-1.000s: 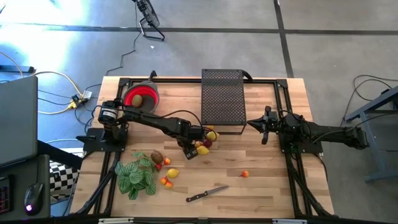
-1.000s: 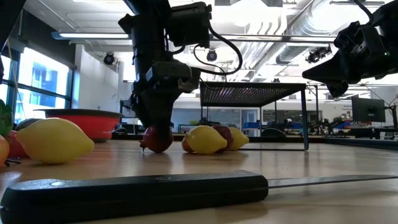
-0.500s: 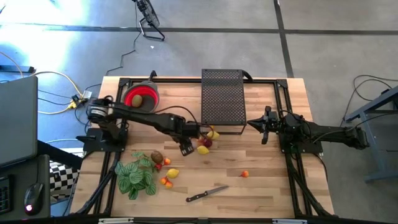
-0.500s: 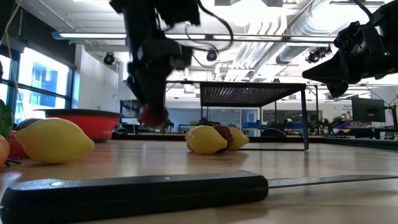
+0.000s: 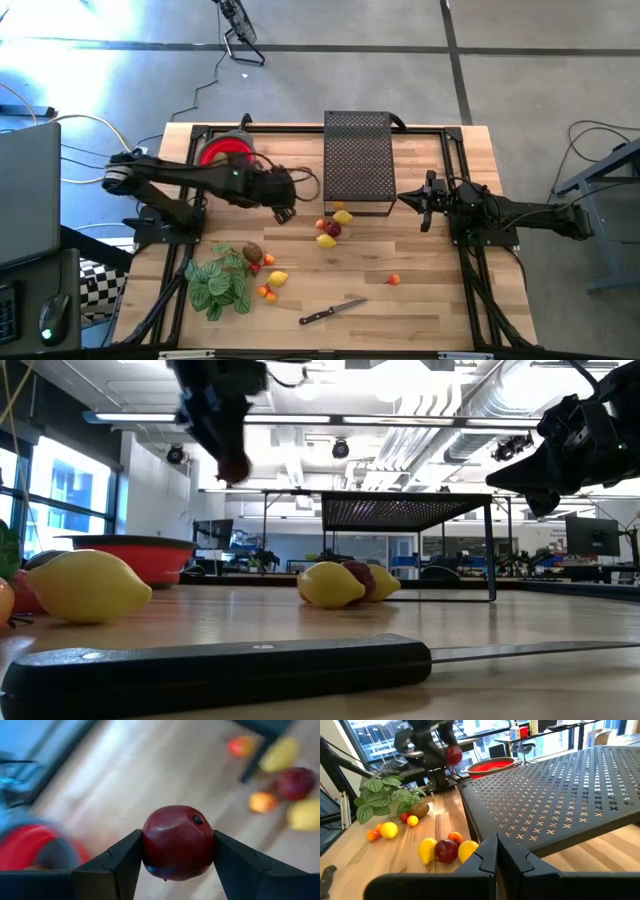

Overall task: Pick & Place Fruit
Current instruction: Put the left red pomegranate into the strainer bowl

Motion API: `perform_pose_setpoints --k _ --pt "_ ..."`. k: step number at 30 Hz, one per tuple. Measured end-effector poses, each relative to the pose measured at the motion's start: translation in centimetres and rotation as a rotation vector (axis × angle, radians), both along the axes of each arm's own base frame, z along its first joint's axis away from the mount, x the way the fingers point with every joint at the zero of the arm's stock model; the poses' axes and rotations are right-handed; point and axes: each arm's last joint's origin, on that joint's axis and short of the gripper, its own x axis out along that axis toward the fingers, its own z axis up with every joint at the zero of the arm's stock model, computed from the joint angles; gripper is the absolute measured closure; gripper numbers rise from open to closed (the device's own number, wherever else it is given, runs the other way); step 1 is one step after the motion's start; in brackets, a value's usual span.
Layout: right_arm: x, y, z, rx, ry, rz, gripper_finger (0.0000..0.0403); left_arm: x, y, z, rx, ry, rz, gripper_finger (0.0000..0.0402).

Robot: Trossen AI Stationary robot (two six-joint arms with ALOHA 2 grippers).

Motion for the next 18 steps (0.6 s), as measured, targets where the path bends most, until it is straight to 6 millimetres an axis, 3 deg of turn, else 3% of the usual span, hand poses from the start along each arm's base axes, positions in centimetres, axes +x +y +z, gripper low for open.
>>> perform_pose_setpoints --k 6,18 --pt "0.0 0.0 -0.1 0.001 0.007 0.001 0.0401 -2.6 2.5 1.5 0.074 -0.046 0.252 0.0190" --pt "0.1 0.0 -0.1 0.002 0.013 -0.001 0.0401 -4.8 9.0 0.4 0.054 0.049 0.531 0.0190"
